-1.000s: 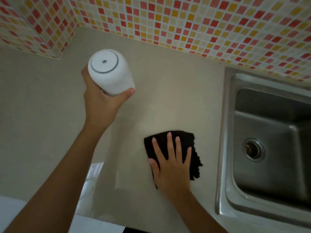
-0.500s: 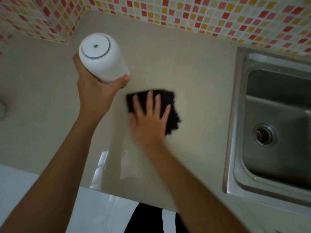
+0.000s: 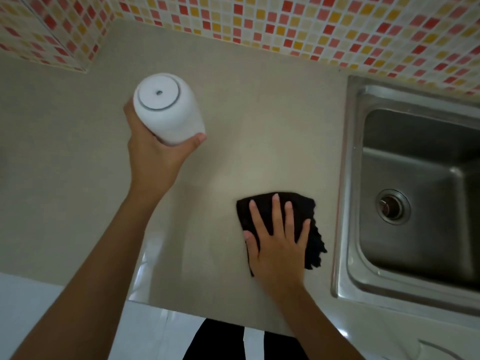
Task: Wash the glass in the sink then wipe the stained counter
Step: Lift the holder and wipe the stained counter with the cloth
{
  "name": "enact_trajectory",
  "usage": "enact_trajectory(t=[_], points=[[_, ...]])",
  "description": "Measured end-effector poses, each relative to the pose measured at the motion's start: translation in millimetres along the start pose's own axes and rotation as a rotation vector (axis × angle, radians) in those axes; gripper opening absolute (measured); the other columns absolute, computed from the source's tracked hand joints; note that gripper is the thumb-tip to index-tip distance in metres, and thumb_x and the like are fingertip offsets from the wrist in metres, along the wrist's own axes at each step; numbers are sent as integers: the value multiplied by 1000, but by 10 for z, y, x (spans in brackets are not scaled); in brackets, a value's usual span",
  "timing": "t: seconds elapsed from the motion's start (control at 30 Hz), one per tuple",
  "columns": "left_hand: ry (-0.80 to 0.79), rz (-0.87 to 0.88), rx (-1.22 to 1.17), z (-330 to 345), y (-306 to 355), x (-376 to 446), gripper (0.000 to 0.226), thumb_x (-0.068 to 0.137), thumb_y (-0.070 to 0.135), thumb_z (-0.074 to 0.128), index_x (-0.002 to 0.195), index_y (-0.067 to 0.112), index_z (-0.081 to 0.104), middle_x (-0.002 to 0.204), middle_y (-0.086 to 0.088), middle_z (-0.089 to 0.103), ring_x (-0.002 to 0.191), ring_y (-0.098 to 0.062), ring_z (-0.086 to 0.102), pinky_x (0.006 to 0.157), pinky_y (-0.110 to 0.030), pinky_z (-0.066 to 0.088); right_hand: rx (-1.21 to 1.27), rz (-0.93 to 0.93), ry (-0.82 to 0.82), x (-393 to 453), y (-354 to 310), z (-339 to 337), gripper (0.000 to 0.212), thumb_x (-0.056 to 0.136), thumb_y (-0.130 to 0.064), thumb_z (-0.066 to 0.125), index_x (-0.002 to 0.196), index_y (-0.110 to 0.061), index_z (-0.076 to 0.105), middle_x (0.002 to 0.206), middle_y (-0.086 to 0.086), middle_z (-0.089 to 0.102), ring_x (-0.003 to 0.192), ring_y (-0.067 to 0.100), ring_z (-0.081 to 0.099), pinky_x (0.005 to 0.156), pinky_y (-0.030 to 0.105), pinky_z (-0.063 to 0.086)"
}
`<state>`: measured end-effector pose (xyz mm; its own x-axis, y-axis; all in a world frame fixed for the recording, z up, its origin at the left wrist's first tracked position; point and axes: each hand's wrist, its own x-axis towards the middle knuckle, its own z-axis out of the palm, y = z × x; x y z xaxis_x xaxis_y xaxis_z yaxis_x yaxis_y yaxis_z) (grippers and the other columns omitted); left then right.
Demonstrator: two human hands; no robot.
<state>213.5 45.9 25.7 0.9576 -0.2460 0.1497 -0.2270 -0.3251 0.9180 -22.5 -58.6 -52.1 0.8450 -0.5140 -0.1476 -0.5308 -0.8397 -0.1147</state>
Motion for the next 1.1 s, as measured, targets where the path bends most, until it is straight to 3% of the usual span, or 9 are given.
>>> enact_trajectory(t=[0.17,0.27,0.33,0.5,0.63,0.7,0.83,0.97,1.1], points=[[-4,-16,8,71,-68,-11,103,62,34,89,142,18,25,136,10,48,121,0,51,100,-39,48,72,25,79,1629,-86,-169,54,97,-53,21,150,-39,19,160,5,13,146,30,9,113,61,3],[-1,-14,1,74,-146,-11,104,62,33,89,142,16,25,136,9,49,120,-2,52,100,-40,48,126,111,-48,2748,-106,-341,56,98,-55,10,151,-39,-1,160,4,-10,146,28,-11,111,61,-9],[-7,-11,9,57,-178,-9,104,62,33,89,142,14,25,137,8,49,121,-3,52,101,-41,48,111,148,-93,2972,-145,-340,57,98,-55,9,151,-37,-6,160,4,-15,145,28,-15,112,60,-10],[15,-22,20,-7,-130,72,103,63,33,89,142,15,25,128,18,50,118,2,52,101,-39,47,77,29,112,1534,-270,-106,57,99,-50,19,152,-30,14,160,8,10,147,29,6,114,57,6],[30,-12,-25,29,-83,199,101,65,26,88,142,13,24,135,11,47,122,2,50,104,-37,46,89,-88,40,-186,-442,45,59,95,-49,35,149,-27,29,156,12,25,142,34,26,108,62,22],[27,-11,-45,66,-75,249,101,65,25,88,142,14,24,137,10,46,123,1,49,104,-35,46,69,-106,-27,-246,-414,83,62,92,-50,37,148,-25,32,152,14,33,136,36,36,106,64,23],[38,2,-62,113,-83,294,102,66,30,87,143,16,22,137,10,46,123,0,49,102,-35,47,32,-72,72,1077,-340,-64,63,94,-51,31,150,-21,27,152,16,30,140,35,26,110,64,13],[36,-5,-58,165,-111,270,101,67,30,87,143,13,23,137,9,46,120,3,50,102,-29,47,57,81,8,2726,-198,-302,62,98,-54,12,153,-28,4,161,9,-1,147,29,-2,112,62,-4],[-3,-12,-55,199,-101,258,102,65,29,88,142,14,23,138,7,47,121,1,51,102,-32,47,53,160,-16,3141,-219,-347,60,99,-52,10,153,-28,-2,160,9,-8,146,28,-9,113,60,-6]])
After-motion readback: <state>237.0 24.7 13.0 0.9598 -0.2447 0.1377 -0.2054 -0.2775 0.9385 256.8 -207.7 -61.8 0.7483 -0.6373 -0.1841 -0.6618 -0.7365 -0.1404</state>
